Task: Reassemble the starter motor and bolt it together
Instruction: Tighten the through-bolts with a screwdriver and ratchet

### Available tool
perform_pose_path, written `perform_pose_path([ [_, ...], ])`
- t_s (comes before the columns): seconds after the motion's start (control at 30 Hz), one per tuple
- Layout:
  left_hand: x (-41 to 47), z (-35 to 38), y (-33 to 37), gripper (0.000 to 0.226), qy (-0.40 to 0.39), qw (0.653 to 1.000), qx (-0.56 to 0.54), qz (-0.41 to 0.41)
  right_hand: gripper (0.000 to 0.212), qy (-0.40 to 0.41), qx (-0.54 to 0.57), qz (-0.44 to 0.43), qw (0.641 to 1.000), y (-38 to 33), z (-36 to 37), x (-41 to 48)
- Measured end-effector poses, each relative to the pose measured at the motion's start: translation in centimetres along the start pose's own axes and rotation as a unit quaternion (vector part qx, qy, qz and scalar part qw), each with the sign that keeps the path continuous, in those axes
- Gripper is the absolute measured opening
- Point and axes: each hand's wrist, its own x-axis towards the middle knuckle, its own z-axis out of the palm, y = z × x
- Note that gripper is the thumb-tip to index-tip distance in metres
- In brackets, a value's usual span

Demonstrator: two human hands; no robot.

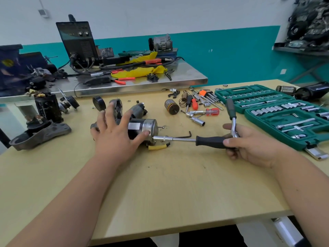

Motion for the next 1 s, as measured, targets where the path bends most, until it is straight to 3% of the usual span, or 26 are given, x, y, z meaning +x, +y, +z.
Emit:
perform_pose_path([
  [0.07,0.1,-0.2,-0.2,0.085,-0.017,0.999,0.029,0.007,0.017,0.046,-0.091,0.002,0.995,0.2,0.2,0.5],
  [0.13,0.2,-0.4,-0.2,0.088,-0.021,0.999,0.042,0.01,0.032,0.083,-0.192,0.013,0.978,0.2,0.5,0.7],
  [0.23,0.3,-0.5,-0.1,0.09,-0.03,0.998,0.054,0.016,0.023,0.036,-0.082,0.01,0.996,0.0,0.5,0.1],
  [0.3,0.4,-0.7,0.0,0.092,-0.036,0.998,0.055,0.012,0.033,0.012,-0.019,-0.008,1.0,-0.3,0.4,0.0],
  [0.37,0.6,-0.8,0.1,0.093,-0.043,0.998,0.054,0.007,0.023,0.074,-0.116,-0.033,0.99,-0.3,0.6,0.6],
  [0.43,0.7,-0.9,0.1,0.094,-0.049,0.997,0.057,0.008,0.035,0.115,-0.212,-0.029,0.97,0.0,0.7,0.9],
  [0.5,0.7,-0.8,0.1,0.095,-0.048,0.997,0.061,0.01,0.015,0.06,-0.098,-0.022,0.993,-0.2,0.8,0.2],
  [0.57,0.7,-0.8,0.1,0.094,-0.045,0.997,0.063,0.01,0.029,0.017,-0.004,-0.005,1.0,0.1,0.4,0.0],
  [0.63,0.7,-0.7,0.2,0.093,-0.046,0.997,0.061,0.009,0.017,0.054,-0.071,-0.021,0.996,0.1,0.5,0.6],
  [0.7,0.7,-0.7,0.1,0.094,-0.046,0.997,0.06,0.008,0.025,0.096,-0.14,-0.03,0.985,0.3,0.4,0.9],
  [0.8,0.6,-0.7,0.0,0.096,-0.043,0.997,0.057,0.006,0.024,0.014,-0.024,-0.023,0.999,0.1,0.3,0.2],
  [0.9,0.5,-0.7,0.1,0.096,-0.044,0.997,0.058,0.006,0.021,0.067,-0.129,-0.02,0.989,0.0,0.5,0.6],
  [0.93,0.5,-0.8,0.1,0.095,-0.045,0.997,0.056,0.005,0.034,0.091,-0.177,-0.018,0.98,0.1,0.7,0.6],
  [1.0,0.4,-0.8,0.1,0.094,-0.042,0.998,0.05,0.006,0.031,0.07,-0.114,-0.021,0.991,-0.1,0.9,0.3],
])
